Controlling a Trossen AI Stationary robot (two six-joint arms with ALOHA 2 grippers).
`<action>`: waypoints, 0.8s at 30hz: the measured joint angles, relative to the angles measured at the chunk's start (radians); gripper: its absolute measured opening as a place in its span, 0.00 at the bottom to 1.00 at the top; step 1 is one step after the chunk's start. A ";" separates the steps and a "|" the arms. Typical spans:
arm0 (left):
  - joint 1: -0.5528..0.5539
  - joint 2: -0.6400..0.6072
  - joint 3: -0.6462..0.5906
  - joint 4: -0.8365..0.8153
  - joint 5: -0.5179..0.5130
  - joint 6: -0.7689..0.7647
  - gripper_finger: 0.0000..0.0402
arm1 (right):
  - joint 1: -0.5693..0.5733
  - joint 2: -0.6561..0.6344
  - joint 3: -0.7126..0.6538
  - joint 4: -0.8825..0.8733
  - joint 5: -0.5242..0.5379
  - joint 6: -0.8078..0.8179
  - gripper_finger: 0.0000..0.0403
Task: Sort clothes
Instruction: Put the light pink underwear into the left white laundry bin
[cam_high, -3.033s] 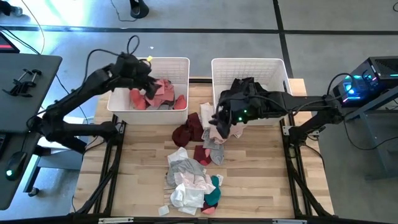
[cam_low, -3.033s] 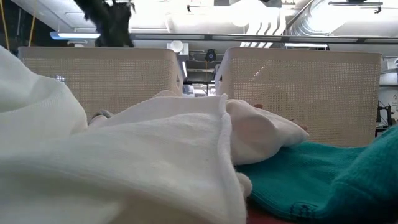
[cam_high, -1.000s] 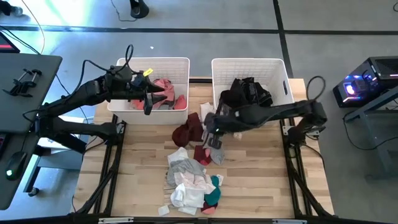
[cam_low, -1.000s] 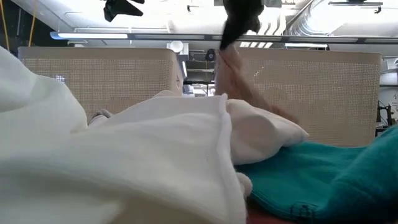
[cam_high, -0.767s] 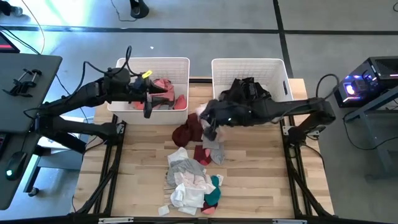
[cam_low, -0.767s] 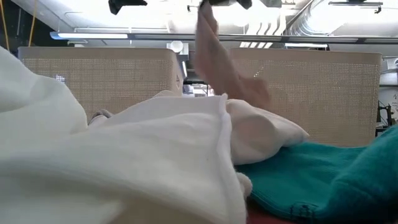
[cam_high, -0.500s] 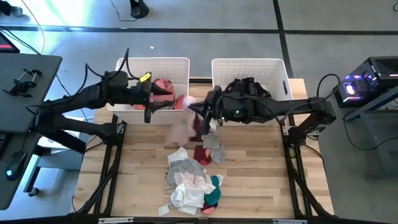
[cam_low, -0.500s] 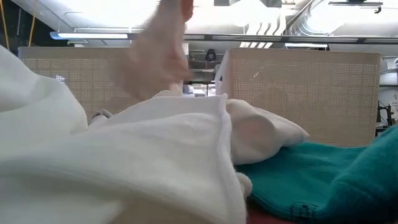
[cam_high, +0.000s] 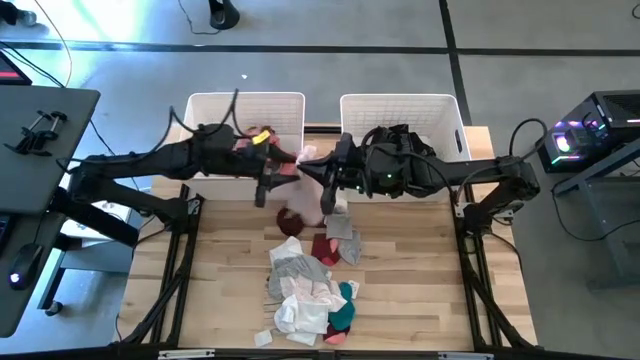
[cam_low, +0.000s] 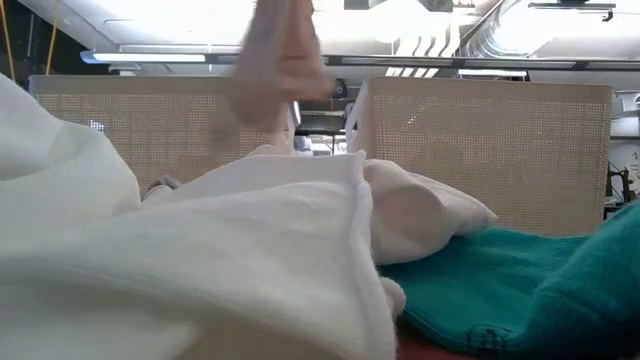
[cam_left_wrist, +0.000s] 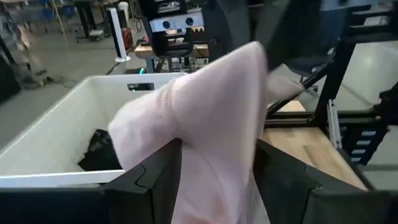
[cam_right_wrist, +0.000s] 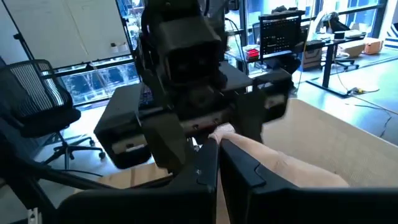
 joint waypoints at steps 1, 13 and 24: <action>-0.003 0.016 0.000 0.014 0.000 -0.025 0.45 | 0.000 0.000 0.000 -0.001 -0.003 0.002 0.00; -0.049 0.119 0.000 0.201 0.072 -0.138 0.29 | 0.000 0.000 0.000 -0.018 -0.014 0.002 0.00; -0.048 0.059 0.026 0.163 0.048 -0.161 0.03 | 0.000 -0.048 0.000 -0.026 -0.024 0.034 0.00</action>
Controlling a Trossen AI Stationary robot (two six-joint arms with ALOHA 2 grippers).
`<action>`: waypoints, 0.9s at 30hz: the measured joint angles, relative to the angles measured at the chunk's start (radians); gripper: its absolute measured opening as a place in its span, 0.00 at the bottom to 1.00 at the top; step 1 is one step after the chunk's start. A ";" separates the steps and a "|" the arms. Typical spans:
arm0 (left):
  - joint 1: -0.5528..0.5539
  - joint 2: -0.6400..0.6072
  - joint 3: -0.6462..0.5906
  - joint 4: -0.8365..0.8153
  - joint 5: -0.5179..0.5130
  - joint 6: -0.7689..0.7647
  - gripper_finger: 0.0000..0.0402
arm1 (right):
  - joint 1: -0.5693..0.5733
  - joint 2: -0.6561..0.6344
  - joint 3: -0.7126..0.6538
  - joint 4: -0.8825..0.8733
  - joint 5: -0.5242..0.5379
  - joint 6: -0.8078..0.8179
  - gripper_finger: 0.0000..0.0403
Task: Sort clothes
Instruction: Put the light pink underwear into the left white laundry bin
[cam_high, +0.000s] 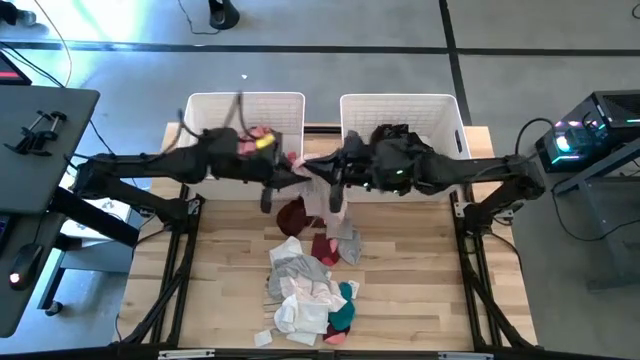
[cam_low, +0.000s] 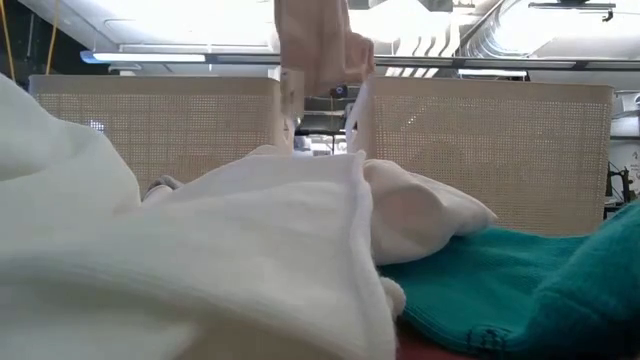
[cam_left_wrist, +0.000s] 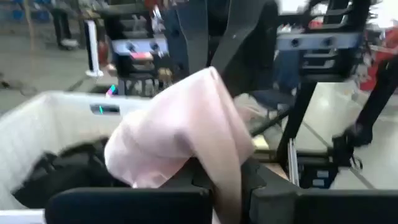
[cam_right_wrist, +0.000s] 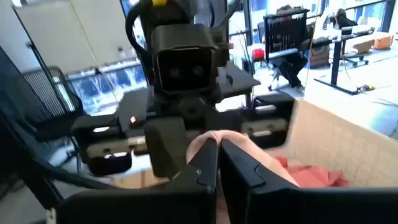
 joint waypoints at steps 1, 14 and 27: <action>0.000 -0.014 0.019 -0.013 -0.015 0.009 0.02 | -0.001 -0.016 0.000 0.003 0.000 0.004 0.00; 0.081 -0.096 0.404 -0.434 -0.429 0.348 0.00 | -0.002 -0.209 0.000 -0.190 0.215 0.004 0.22; 0.496 0.025 0.300 -0.941 -0.417 0.264 0.00 | -0.007 -0.227 0.000 -0.288 0.229 -0.004 0.27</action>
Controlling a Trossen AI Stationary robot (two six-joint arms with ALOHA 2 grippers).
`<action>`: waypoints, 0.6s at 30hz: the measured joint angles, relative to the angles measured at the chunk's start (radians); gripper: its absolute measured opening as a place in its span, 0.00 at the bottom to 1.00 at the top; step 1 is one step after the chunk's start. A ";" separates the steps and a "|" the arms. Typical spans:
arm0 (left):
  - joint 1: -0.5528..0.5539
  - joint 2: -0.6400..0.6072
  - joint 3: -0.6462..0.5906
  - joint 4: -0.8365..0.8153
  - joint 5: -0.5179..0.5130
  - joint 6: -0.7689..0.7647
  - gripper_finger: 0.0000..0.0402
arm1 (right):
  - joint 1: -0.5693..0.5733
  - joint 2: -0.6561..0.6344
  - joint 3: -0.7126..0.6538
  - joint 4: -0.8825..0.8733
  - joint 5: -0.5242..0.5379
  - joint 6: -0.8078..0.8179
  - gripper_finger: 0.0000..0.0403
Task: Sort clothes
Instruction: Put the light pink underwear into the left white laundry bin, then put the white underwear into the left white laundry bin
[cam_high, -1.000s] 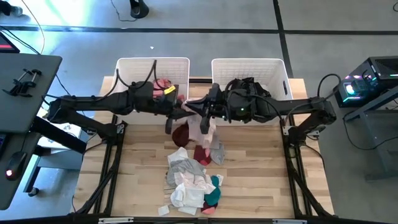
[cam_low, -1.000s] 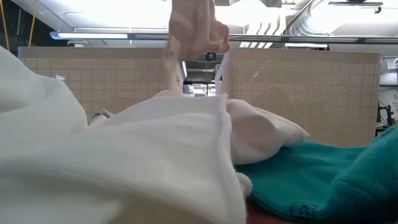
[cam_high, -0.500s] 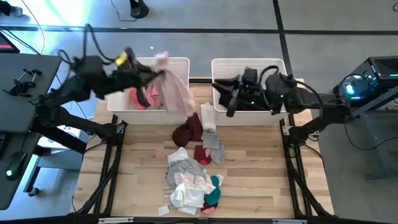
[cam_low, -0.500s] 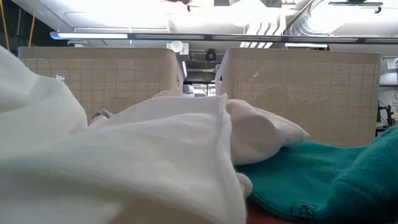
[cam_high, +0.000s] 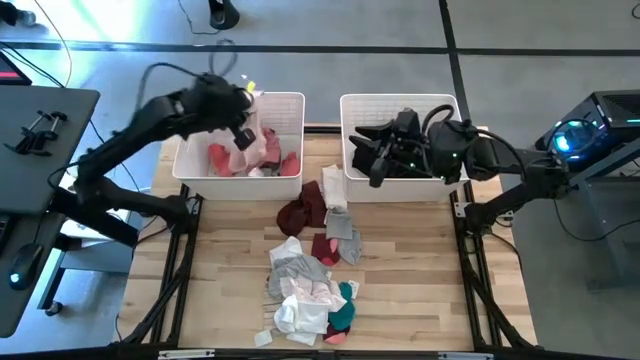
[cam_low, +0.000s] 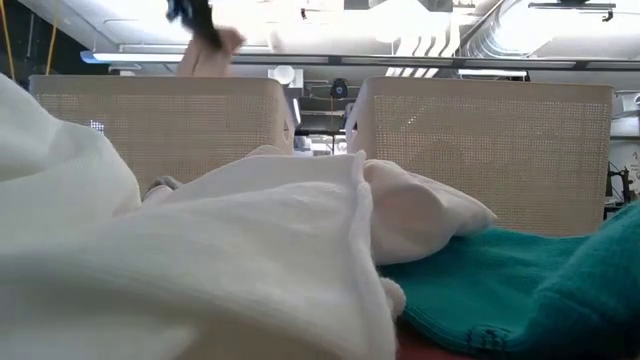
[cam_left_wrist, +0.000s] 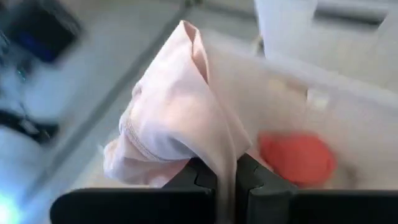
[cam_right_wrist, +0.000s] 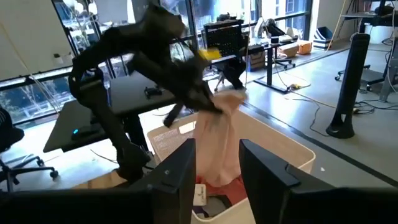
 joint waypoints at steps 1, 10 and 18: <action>0.022 0.008 -0.038 0.004 0.030 -0.014 0.00 | 0.000 0.001 0.000 -0.004 0.000 0.004 0.27; 0.114 0.027 -0.333 0.071 0.114 -0.145 0.22 | 0.003 0.001 0.000 -0.035 -0.034 0.045 0.27; 0.152 -0.011 -0.261 0.051 0.228 -0.198 0.50 | 0.002 0.037 0.000 -0.208 -0.094 0.067 0.27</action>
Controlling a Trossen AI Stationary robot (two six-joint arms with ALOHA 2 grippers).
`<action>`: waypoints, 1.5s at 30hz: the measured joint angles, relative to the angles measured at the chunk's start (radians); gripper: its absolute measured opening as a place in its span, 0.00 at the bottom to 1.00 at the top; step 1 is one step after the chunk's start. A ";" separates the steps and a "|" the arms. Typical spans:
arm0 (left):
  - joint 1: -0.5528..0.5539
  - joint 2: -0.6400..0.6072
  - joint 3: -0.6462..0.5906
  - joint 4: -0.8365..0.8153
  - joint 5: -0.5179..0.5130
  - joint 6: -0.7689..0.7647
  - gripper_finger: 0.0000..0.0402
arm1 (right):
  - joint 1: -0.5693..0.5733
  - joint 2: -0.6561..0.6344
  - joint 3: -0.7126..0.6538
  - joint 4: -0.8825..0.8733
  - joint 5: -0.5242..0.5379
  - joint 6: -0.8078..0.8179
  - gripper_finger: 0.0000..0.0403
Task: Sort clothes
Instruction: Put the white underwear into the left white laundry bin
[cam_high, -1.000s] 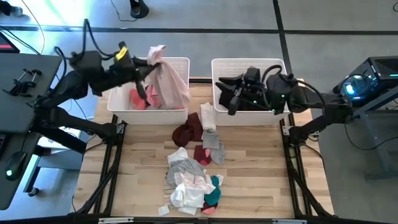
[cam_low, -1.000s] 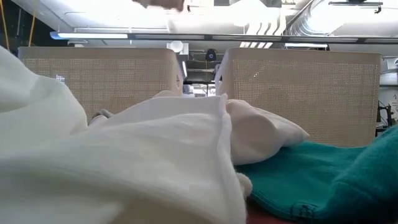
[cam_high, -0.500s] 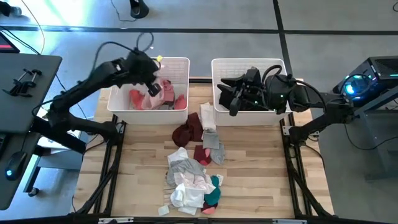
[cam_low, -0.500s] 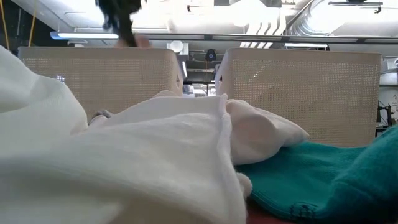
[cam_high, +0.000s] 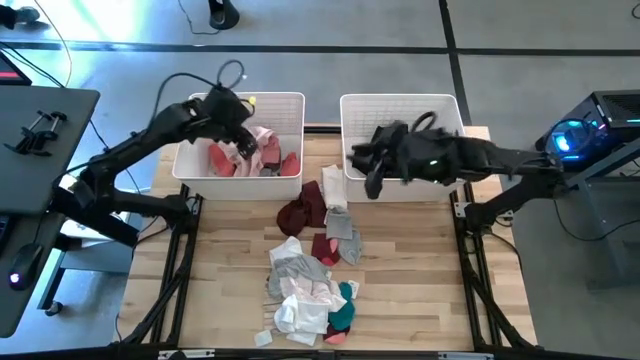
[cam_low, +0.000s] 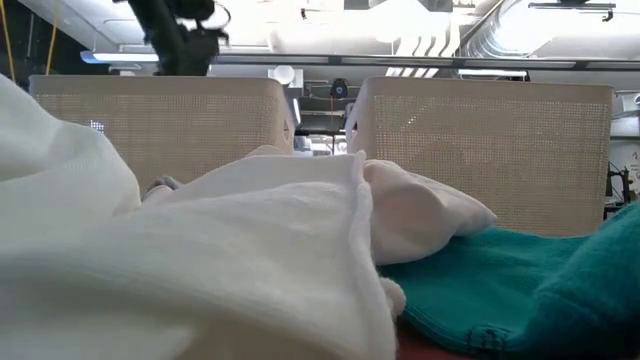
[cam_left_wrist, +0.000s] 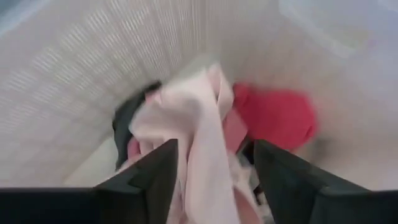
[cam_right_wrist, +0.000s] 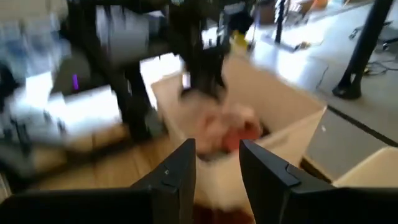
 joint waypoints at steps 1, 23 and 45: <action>-0.002 -0.011 0.017 -0.001 0.001 -0.013 0.52 | 0.003 0.015 0.000 -0.039 -0.019 -0.029 0.27; -0.235 -0.279 0.166 0.223 0.165 -0.104 0.57 | -0.022 0.599 0.008 -0.258 -0.021 -0.382 0.48; -0.318 -0.283 0.166 0.185 0.134 -0.111 0.57 | -0.093 0.612 -0.003 -0.168 -0.189 -0.371 0.48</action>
